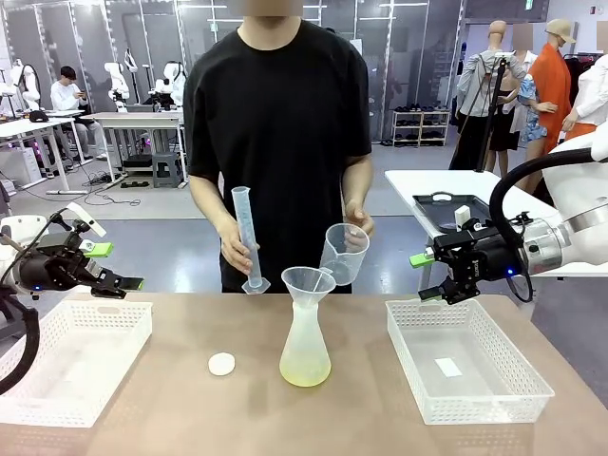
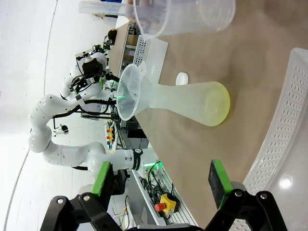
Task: Prepare the solutions needed for the experiment.
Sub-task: Once the solution is in the Big flask , pick up the Plastic Funnel and place it back into the right Organizing basket.
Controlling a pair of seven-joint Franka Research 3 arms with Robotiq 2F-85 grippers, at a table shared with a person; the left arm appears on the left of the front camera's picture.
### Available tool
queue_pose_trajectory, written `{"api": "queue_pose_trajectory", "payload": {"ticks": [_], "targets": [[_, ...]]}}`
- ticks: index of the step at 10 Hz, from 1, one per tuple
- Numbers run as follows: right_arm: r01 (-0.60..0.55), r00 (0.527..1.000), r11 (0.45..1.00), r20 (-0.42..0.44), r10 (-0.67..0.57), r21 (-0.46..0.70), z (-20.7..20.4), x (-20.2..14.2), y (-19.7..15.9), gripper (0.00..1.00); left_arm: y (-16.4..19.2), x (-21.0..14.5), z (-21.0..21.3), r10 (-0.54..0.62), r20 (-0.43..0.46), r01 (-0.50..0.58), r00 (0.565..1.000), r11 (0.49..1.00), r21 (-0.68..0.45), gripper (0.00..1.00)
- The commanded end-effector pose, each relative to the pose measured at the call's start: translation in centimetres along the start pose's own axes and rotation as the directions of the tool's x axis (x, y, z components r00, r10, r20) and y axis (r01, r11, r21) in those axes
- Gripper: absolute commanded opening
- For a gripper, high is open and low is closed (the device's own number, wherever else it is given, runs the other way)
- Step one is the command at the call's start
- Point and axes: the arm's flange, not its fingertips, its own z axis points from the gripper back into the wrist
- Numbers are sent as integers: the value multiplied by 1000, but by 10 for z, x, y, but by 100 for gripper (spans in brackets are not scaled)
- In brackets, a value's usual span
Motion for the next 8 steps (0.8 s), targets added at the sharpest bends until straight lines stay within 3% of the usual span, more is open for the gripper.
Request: {"api": "queue_pose_trajectory", "payload": {"ticks": [1,5,8], "targets": [[-8,1000,1000,-2,8,5,1,1,2,100,-1,1,0,-4,2,4,1000,1000,-1,100],[-27,1000,1000,2,27,-11,-3,1,10,100,-1,1,0,-4,2,4,1000,1000,-1,100],[-177,983,964,10,183,-197,-28,7,59,100,-1,1,0,-4,2,4,1000,1000,-1,100]]}}
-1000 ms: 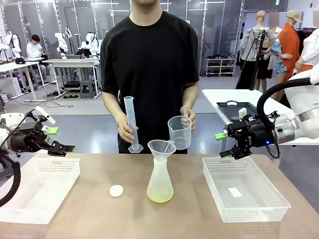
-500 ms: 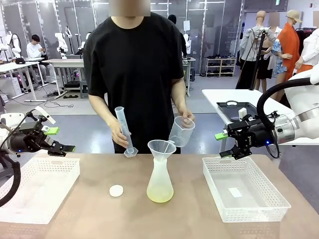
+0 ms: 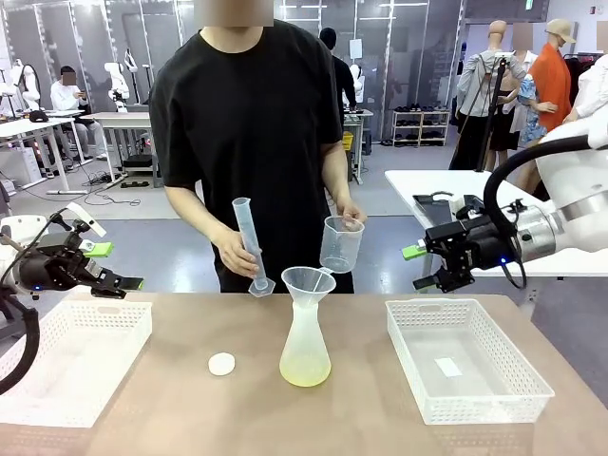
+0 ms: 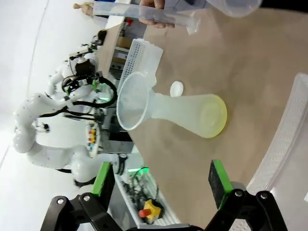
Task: Prepare the solutions needed for the experiment.
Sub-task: Once the solution is in the Big flask , pick up the Plastic Funnel and place it back into the right Organizing basket.
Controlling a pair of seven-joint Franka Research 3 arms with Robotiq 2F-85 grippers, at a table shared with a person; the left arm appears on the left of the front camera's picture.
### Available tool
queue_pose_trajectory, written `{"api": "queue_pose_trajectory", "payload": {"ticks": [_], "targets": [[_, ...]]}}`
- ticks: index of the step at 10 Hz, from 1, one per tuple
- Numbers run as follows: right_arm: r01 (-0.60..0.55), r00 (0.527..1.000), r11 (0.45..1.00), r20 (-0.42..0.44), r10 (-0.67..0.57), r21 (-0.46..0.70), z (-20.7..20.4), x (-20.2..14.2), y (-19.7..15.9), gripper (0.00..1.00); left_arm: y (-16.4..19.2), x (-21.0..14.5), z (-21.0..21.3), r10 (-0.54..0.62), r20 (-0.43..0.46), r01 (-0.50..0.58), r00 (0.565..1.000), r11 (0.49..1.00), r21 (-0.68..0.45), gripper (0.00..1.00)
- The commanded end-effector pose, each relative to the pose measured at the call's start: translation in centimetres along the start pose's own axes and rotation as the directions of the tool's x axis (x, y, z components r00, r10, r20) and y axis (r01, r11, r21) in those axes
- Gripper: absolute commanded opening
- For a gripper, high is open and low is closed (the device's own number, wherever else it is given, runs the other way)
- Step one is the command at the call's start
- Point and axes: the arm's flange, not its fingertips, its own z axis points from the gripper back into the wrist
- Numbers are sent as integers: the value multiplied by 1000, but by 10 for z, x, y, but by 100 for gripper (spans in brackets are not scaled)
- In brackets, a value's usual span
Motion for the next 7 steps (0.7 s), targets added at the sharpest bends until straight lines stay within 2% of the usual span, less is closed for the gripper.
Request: {"api": "queue_pose_trajectory", "payload": {"ticks": [1,3,4,6,7], "targets": [[-129,992,978,-23,127,-162,-23,1,36,100,-1,1,0,-4,2,4,1000,1000,-1,100],[-265,964,915,-69,256,-304,-47,2,71,100,-1,1,0,-4,2,4,1000,1000,-1,100],[-341,940,861,-115,322,-378,-61,1,87,100,-1,1,0,-4,2,4,1000,1000,-1,100],[-439,897,750,-192,398,-495,-84,-3,108,100,-1,1,0,-4,2,4,1000,1000,-1,100],[-457,888,719,-213,408,-524,-92,-4,114,100,-1,1,0,-4,2,4,1000,1000,-1,100]]}}
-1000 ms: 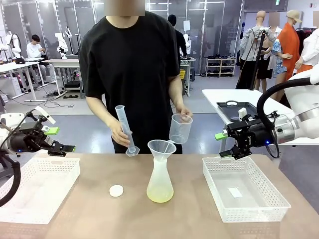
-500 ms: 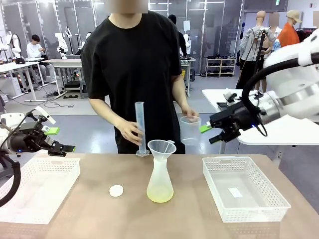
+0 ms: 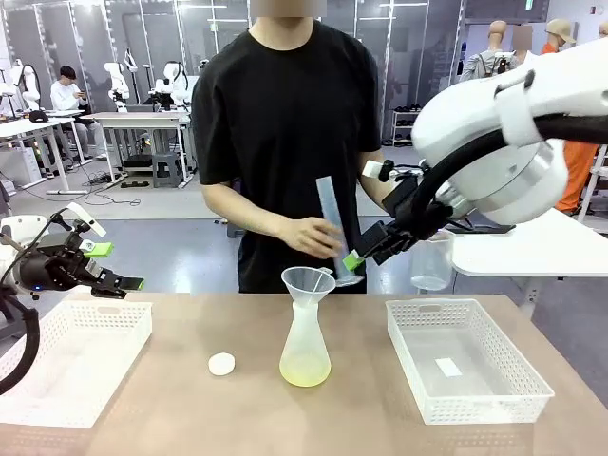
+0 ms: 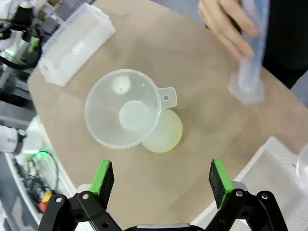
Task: Prepare the solutions needed for the experiment.
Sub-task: Once the solution is in the Big flask , pick up the Plastic Funnel and place it back into the right Organizing basket.
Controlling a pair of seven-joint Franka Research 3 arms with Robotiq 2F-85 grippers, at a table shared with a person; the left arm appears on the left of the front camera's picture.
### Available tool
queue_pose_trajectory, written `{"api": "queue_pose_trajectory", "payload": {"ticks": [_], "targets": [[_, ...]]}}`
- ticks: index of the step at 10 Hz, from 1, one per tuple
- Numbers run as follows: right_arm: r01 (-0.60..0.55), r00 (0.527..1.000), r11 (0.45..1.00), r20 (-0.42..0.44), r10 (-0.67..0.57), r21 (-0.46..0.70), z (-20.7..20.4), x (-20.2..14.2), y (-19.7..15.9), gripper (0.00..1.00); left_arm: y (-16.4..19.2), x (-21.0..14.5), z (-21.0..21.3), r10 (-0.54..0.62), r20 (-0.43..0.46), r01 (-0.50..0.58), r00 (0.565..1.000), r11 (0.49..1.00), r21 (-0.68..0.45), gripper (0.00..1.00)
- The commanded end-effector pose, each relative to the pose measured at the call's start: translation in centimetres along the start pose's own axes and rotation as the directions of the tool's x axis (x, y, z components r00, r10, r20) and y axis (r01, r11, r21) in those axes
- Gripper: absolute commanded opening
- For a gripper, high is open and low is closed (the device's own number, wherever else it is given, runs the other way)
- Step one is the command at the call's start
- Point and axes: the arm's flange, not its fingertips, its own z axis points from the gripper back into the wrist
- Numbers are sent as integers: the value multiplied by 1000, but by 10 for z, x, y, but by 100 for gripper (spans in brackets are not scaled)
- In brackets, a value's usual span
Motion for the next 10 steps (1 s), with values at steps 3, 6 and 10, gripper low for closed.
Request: {"api": "queue_pose_trajectory", "payload": {"ticks": [3,6,10], "targets": [[0,1000,1000,0,0,0,0,0,0,100,-1,1,0,-4,2,4,1000,1000,-1,100],[0,1000,1000,0,0,0,0,0,0,100,-1,1,0,-4,2,4,1000,1000,-1,100],[45,999,994,-8,-46,-95,-4,15,32,100,-1,1,0,-4,2,4,1000,1000,-1,100]]}}
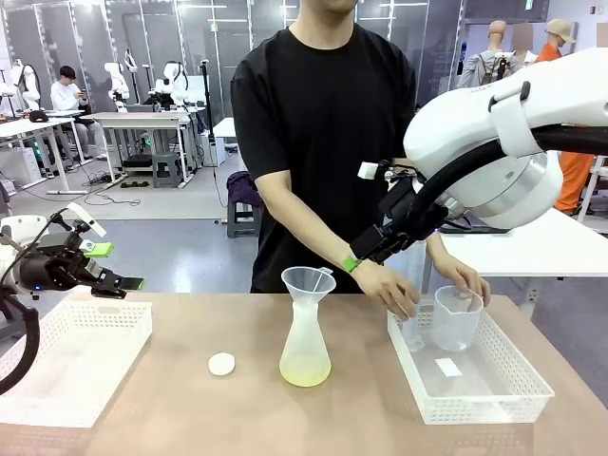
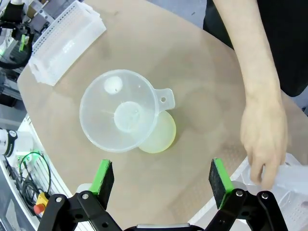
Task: Prepare the solutions needed for the experiment.
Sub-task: Once the solution is in the Big flask , pick up the Plastic Funnel and place it back into the right Organizing basket.
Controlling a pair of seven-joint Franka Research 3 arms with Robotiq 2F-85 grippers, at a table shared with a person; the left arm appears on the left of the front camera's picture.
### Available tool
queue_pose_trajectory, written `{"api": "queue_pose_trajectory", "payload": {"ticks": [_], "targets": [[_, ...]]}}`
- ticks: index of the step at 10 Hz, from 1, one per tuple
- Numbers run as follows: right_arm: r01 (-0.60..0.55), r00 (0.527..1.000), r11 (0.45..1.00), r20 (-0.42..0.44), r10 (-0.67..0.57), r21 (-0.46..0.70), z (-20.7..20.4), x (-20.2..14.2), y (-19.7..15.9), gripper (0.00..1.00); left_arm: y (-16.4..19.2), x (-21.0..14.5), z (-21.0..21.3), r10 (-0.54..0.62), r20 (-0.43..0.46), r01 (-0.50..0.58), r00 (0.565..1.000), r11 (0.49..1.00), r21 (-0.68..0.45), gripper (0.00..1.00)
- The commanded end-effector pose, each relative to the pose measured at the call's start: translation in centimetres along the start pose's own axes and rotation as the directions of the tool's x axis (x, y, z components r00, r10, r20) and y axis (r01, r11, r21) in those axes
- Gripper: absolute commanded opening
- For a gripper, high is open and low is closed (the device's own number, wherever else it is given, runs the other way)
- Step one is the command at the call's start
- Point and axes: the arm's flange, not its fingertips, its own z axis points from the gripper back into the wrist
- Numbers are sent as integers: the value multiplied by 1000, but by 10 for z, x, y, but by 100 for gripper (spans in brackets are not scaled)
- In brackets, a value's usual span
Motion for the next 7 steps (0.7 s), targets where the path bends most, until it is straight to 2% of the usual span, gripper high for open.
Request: {"api": "queue_pose_trajectory", "payload": {"ticks": [1,2,5,7], "targets": [[96,994,993,-37,-99,-71,-6,19,27,100,-1,1,0,-4,2,4,1000,1000,-1,100],[127,987,988,-83,-134,-85,-12,25,31,100,-1,1,0,-4,2,4,1000,1000,-1,100],[248,951,958,-150,-269,-144,-23,37,36,100,-1,1,0,-4,2,4,1000,1000,-1,100],[266,936,945,-184,-300,-189,-24,39,38,100,-1,1,0,-4,2,4,1000,1000,-1,100]]}}
